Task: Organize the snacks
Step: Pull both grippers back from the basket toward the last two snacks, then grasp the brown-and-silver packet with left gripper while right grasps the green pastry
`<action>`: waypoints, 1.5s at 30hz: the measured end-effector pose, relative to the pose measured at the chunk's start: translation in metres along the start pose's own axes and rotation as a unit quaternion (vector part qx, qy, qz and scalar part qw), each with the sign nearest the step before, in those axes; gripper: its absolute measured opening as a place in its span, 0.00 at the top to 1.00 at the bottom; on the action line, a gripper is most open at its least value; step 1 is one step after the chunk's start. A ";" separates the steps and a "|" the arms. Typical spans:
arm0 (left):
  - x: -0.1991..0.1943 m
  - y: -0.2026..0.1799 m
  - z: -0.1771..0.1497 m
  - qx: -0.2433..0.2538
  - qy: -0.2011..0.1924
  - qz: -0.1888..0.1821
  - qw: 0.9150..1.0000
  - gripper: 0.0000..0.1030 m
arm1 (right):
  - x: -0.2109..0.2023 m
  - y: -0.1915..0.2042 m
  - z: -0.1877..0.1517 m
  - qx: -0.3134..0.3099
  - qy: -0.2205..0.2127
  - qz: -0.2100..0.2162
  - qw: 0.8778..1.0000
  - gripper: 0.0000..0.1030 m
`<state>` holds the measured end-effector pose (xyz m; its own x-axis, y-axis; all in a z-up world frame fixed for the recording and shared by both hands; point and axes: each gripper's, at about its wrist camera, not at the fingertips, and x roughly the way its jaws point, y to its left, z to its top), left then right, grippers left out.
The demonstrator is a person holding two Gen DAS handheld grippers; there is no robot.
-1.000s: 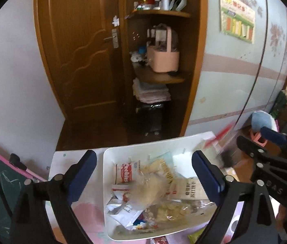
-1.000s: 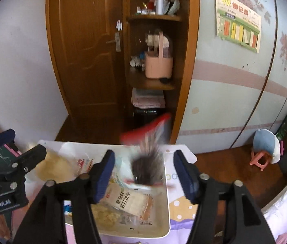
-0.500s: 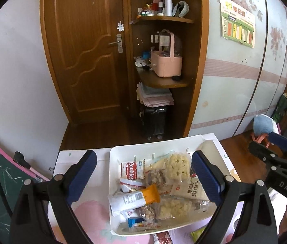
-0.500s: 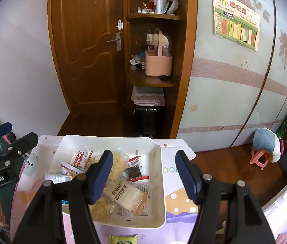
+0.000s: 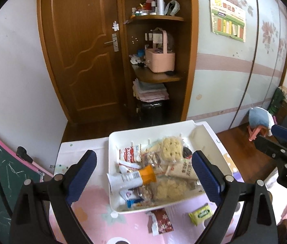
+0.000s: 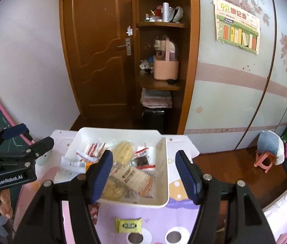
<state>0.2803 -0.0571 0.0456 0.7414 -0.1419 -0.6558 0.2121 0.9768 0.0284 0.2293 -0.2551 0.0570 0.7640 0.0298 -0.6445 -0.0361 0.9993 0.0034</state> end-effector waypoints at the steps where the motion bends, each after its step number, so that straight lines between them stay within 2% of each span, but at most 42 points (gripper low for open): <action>1: -0.004 0.000 -0.005 0.002 0.000 -0.004 1.000 0.09 | -0.003 0.000 -0.006 -0.002 -0.001 0.000 1.000 0.38; 6: -0.014 0.000 -0.027 0.007 0.009 -0.016 1.000 0.09 | -0.003 0.000 -0.029 -0.002 0.020 0.013 1.000 0.38; 12: -0.010 0.008 -0.065 -0.011 0.035 -0.046 0.998 0.09 | 0.016 0.000 -0.069 0.002 0.067 0.035 0.997 0.38; 20: 0.042 0.009 -0.130 -0.046 0.123 -0.060 0.989 0.09 | 0.076 0.002 -0.127 0.032 0.151 0.061 0.986 0.38; 28: 0.105 -0.006 -0.169 -0.062 0.183 -0.052 0.980 0.09 | 0.127 0.020 -0.173 0.024 0.211 0.065 0.975 0.38; 34: 0.140 -0.019 -0.181 -0.067 0.211 -0.044 0.974 0.09 | 0.149 0.029 -0.189 0.014 0.226 0.062 0.972 0.38; 37: 0.152 -0.024 -0.186 -0.063 0.219 -0.032 0.973 0.09 | 0.149 0.029 -0.190 0.011 0.213 0.061 0.975 0.37; 38: 0.156 -0.024 -0.188 -0.064 0.221 -0.029 0.973 0.12 | 0.149 0.030 -0.190 0.010 0.211 0.061 0.976 0.37; 39: 0.159 -0.025 -0.190 -0.068 0.223 -0.030 0.972 0.20 | 0.149 0.030 -0.191 0.007 0.207 0.059 0.976 0.37; 40: 0.161 -0.025 -0.192 -0.070 0.228 -0.030 0.971 0.22 | 0.148 0.031 -0.192 0.004 0.204 0.057 0.977 0.38; 43: 0.159 -0.032 -0.193 -0.045 0.214 -0.020 0.976 0.38 | 0.145 0.033 -0.195 -0.003 0.194 0.055 0.979 0.40; 45: 0.157 -0.035 -0.194 -0.029 0.207 -0.011 0.978 0.53 | 0.140 0.038 -0.199 -0.012 0.187 0.049 0.981 0.45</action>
<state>0.2658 -0.0827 -0.2048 0.4123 -0.0986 -0.9057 0.1800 0.9834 -0.0251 0.2066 -0.2174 -0.1850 0.4661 0.1119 -0.8776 -0.1168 0.9911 0.0644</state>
